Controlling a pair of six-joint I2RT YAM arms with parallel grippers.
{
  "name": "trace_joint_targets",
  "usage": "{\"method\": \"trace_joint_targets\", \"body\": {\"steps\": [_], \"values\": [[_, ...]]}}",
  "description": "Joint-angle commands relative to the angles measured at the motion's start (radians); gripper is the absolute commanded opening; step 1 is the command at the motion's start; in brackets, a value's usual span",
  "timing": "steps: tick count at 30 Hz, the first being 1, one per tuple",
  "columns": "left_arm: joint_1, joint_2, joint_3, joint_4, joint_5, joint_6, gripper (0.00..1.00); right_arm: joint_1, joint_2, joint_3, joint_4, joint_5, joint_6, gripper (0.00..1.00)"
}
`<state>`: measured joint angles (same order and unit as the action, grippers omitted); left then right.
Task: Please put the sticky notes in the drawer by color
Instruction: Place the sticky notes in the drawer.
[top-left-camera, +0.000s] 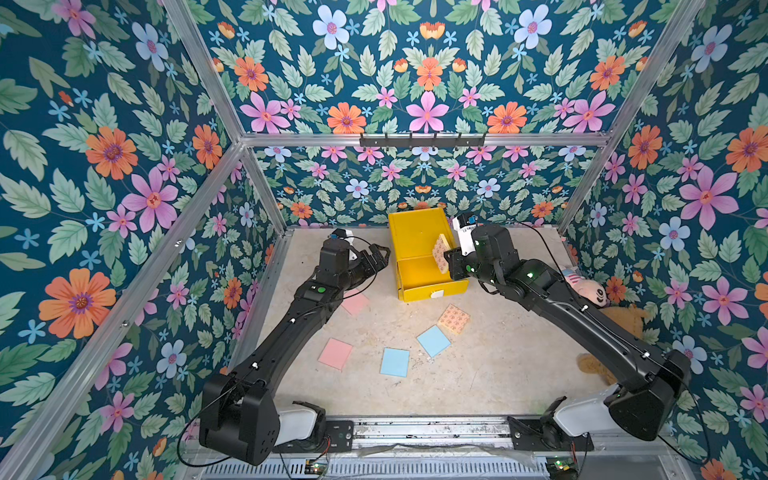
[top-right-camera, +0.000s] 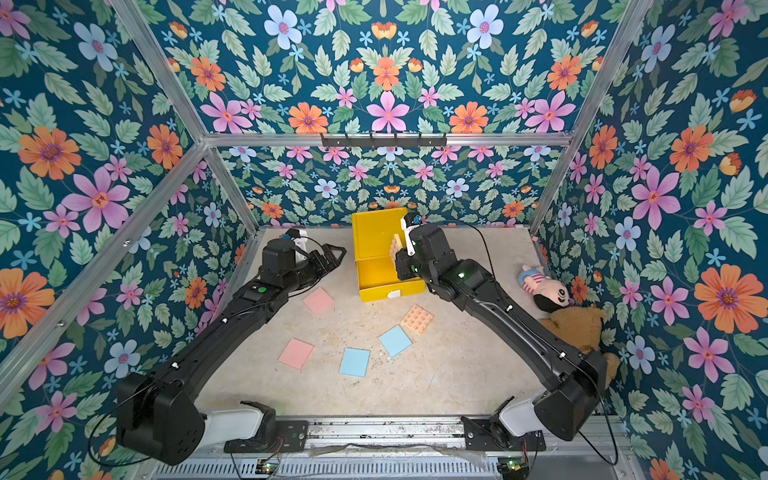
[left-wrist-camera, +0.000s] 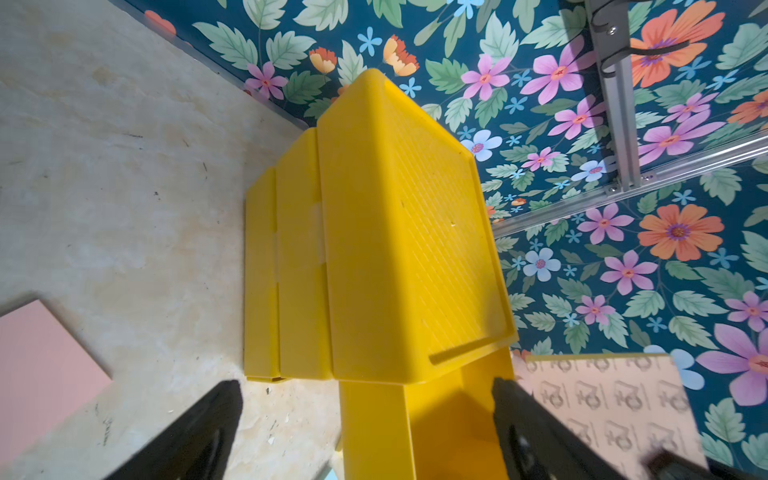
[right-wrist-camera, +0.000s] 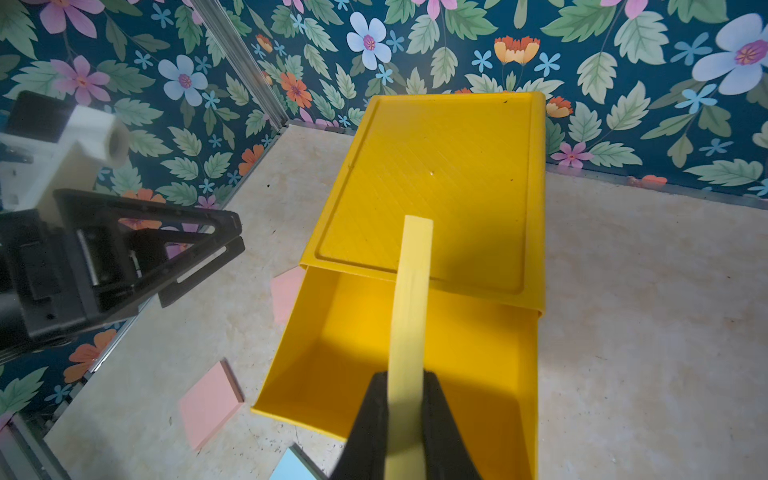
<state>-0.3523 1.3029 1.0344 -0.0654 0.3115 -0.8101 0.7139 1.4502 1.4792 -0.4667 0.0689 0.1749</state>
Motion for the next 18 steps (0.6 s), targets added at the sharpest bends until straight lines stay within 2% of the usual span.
{"method": "trace_joint_targets", "body": {"steps": [1,4,7,11,13,18], "values": [[0.001,0.008,0.016,0.048,0.028,-0.015,1.00,-0.018,0.006,0.000,0.057,-0.130,0.103,0.00],[0.001,0.017,0.025,0.047,0.023,-0.009,1.00,-0.028,-0.003,-0.052,0.143,-0.216,0.199,0.00],[0.001,0.024,0.025,0.059,0.024,-0.013,1.00,-0.019,-0.011,-0.082,0.171,-0.190,0.173,0.00],[0.001,0.033,0.035,0.054,0.032,-0.009,1.00,0.041,0.005,-0.028,0.056,-0.010,-0.024,0.00],[0.001,0.036,0.042,0.039,0.031,0.002,1.00,0.081,0.015,0.004,0.014,0.119,-0.125,0.00],[0.001,0.035,0.042,0.032,0.027,0.005,1.00,0.162,0.043,0.013,-0.027,0.365,-0.386,0.00]]}}
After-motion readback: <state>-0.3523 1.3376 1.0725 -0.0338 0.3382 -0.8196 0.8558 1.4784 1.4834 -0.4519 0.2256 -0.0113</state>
